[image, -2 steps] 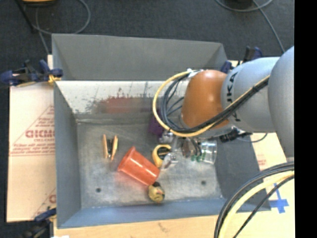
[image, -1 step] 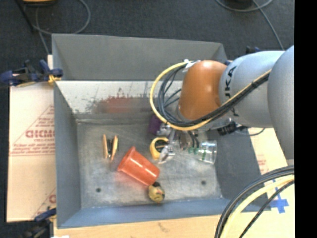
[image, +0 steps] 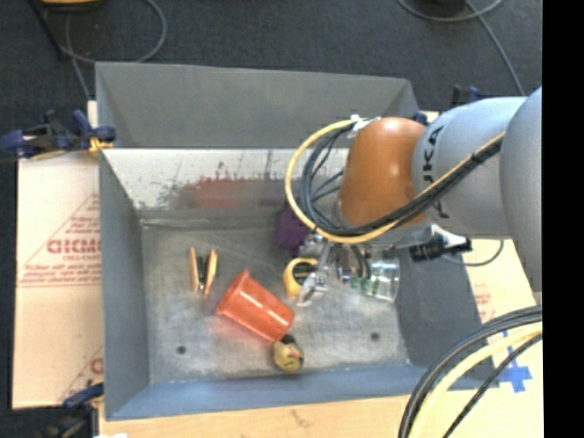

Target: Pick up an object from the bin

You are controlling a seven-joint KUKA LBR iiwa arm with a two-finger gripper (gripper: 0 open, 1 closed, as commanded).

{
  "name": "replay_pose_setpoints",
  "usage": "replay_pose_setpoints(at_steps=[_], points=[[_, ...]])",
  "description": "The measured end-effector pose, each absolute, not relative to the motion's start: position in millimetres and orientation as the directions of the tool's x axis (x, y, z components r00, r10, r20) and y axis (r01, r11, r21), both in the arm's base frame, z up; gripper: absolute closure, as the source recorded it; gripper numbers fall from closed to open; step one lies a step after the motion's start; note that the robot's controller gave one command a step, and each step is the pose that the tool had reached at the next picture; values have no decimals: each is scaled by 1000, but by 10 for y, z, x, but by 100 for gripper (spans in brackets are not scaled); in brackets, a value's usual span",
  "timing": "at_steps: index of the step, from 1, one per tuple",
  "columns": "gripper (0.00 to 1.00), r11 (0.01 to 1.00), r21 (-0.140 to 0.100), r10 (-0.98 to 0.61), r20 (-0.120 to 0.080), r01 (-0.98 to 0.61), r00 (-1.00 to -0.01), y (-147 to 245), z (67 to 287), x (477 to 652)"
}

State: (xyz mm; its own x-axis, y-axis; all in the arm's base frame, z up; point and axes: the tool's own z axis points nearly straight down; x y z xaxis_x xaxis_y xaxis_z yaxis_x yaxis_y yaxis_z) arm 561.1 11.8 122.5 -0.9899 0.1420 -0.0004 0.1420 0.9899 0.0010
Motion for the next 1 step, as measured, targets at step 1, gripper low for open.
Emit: replay_pose_setpoints(at_steps=[1], points=[[100,990,-2,141,0,141,-990,130,1322,5717]])
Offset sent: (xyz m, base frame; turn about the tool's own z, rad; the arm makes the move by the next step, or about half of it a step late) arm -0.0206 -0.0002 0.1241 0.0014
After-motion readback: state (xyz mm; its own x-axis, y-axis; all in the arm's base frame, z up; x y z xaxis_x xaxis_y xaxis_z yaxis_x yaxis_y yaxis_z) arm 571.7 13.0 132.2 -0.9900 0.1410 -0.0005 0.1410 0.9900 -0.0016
